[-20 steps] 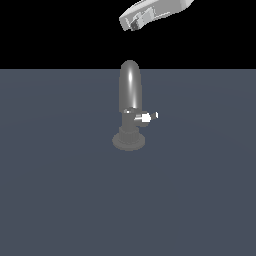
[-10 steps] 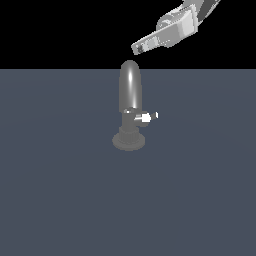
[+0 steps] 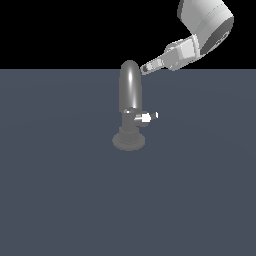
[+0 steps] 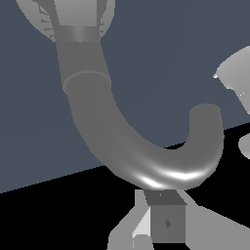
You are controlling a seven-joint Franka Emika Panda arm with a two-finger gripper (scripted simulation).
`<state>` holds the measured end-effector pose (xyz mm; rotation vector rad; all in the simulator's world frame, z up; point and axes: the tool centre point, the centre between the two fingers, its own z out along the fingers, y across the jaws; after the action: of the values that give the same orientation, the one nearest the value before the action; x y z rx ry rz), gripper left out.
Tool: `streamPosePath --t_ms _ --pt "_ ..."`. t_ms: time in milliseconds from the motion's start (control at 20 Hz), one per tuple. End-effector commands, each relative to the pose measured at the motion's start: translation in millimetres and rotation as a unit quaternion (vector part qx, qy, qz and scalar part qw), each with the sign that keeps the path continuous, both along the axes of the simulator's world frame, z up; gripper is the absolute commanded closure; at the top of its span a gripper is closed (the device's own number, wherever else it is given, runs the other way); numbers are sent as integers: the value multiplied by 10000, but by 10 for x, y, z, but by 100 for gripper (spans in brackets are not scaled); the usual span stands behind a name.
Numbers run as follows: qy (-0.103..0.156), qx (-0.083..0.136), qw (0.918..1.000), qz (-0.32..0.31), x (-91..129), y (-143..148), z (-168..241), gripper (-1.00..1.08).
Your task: Turn on the faucet by rotating a designated handle.
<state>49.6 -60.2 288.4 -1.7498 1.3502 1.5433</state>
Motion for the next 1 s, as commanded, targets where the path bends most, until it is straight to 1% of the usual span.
streamPosePath --t_ms 0,200,400,750,950 --pt "217 94 9995 -191 35 -42 -120 108" --pt "554 234 9970 -493 71 -105 -318 108" --pt "896 374 9920 -802 88 -164 -526 108" --pt "1498 617 9775 -1352 68 -252 -905 108" --pt "1721 708 9701 -1560 42 -277 -1050 108"
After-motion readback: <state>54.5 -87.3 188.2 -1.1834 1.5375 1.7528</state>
